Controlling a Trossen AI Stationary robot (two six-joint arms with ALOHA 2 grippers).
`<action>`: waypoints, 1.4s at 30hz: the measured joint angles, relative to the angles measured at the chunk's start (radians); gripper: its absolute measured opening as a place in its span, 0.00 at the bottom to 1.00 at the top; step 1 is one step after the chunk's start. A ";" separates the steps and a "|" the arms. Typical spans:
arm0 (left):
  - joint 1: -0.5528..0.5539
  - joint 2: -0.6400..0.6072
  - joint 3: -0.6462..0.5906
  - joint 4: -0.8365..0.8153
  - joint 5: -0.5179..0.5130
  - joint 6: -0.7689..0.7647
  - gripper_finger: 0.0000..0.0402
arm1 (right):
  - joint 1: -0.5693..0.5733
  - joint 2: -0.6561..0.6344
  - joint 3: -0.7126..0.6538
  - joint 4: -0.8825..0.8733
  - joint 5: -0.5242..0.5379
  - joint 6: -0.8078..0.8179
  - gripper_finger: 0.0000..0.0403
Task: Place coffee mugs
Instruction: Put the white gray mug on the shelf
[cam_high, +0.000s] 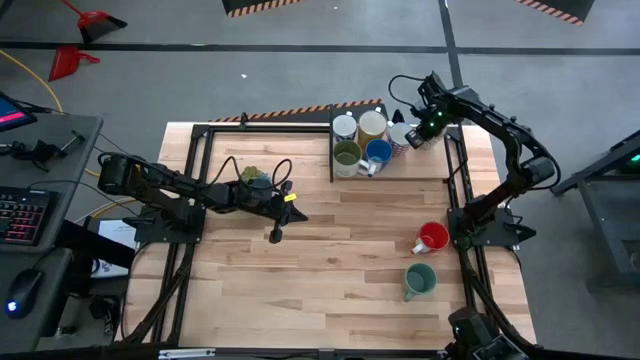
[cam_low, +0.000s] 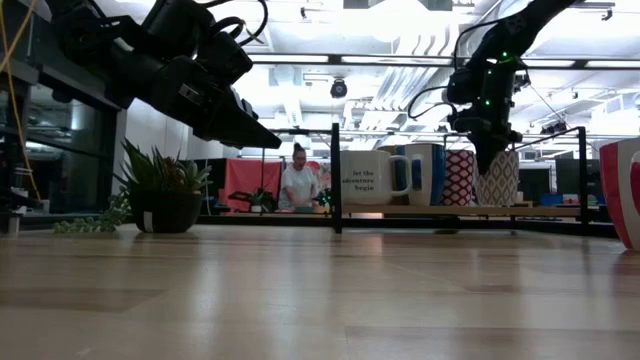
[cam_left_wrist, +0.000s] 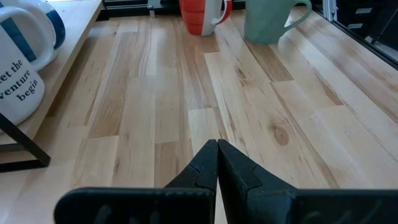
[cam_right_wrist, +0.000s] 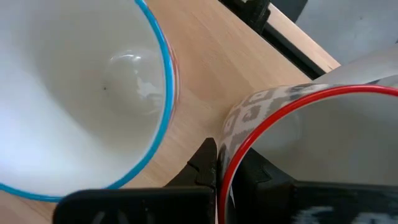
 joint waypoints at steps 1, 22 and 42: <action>0.000 0.000 0.000 0.000 0.000 0.000 0.00 | 0.000 0.000 0.000 0.001 0.002 0.000 0.00; 0.000 0.000 0.000 0.000 0.000 0.000 0.00 | 0.000 0.000 0.000 -0.009 0.005 0.010 0.02; 0.000 0.000 0.000 0.000 0.000 0.000 0.00 | -0.001 0.000 0.000 -0.009 0.085 0.008 0.06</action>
